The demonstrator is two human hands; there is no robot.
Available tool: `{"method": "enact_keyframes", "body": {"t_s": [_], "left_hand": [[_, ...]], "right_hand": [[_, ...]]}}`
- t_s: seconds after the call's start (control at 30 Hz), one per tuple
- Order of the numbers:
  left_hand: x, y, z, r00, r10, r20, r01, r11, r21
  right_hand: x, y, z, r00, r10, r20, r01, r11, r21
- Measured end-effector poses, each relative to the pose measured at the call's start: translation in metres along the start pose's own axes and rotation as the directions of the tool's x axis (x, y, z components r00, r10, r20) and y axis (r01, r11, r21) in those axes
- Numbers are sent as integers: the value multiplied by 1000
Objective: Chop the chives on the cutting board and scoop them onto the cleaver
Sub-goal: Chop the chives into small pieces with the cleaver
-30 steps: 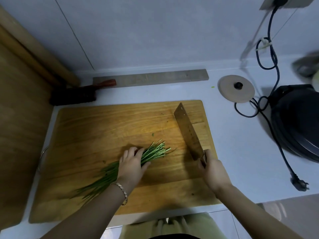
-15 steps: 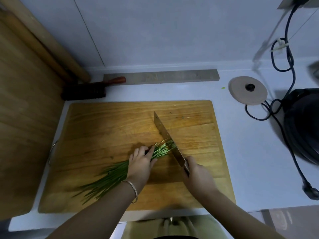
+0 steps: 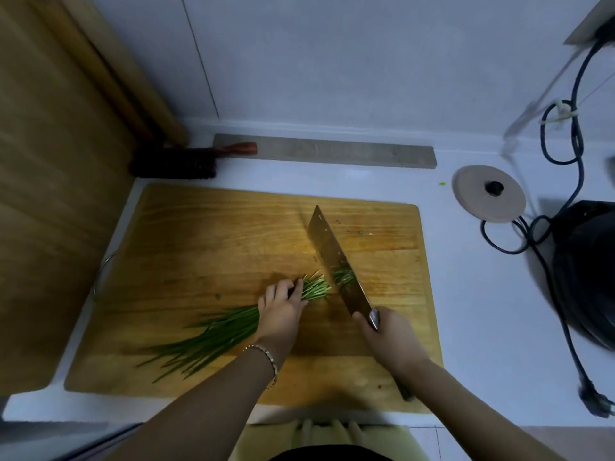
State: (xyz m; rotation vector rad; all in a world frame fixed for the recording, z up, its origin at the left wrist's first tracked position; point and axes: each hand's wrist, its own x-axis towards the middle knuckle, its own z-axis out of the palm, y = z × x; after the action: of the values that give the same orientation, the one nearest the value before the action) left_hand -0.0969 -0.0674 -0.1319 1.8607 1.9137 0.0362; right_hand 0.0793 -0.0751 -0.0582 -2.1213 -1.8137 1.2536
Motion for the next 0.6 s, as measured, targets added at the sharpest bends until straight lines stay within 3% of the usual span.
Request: {"method": "enact_keyframes", "body": {"t_s": [0.07,0.2,0.6], "left_hand": [[2,3,1,1000,-5,-3,5,1000,-4],[0,3,4,1000,12,-7,-12,1000,-3],[3,1,11,999,16,-47,-15,1000,4]], "right_hand": [[-1,-5,-8,998,-16,-62,17,1000,9],[-2,-10,-11,999,-28,-30,30,997,64],[8,-6,15,1000,-8,24,9,998,-65]]}}
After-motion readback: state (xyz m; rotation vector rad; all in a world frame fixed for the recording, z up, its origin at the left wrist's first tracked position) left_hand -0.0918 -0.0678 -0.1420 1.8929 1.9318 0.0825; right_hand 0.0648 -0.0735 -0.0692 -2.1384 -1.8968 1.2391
